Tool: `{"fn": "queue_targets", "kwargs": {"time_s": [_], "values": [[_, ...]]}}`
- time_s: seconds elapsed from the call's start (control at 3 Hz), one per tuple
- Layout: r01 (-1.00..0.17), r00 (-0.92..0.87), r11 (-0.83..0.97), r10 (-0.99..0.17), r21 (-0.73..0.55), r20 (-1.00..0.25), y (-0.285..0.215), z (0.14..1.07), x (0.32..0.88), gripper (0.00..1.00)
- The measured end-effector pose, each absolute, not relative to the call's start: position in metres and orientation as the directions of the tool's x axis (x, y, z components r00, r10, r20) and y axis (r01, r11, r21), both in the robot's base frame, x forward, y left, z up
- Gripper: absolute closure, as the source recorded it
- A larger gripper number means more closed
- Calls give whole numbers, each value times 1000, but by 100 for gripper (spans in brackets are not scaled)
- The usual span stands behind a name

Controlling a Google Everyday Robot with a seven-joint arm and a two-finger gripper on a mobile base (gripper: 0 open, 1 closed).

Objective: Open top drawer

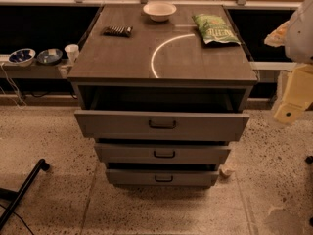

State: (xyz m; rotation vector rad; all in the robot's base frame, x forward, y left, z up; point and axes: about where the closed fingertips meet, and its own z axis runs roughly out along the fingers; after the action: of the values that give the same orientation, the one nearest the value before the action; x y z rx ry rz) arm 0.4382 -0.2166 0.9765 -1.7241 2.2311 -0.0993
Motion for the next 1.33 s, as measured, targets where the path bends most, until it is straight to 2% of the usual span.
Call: {"fn": "queue_targets", "kwargs": {"time_s": [0.67,1.0,1.33], "values": [[-939,-215,254,-960,-231,-178,-210,950,444,0],[-969,-168,178,-983,-172,-73,-189,859,463,0],[-983,-158,161,-987,-89,-41,-185,785,472,0]]}}
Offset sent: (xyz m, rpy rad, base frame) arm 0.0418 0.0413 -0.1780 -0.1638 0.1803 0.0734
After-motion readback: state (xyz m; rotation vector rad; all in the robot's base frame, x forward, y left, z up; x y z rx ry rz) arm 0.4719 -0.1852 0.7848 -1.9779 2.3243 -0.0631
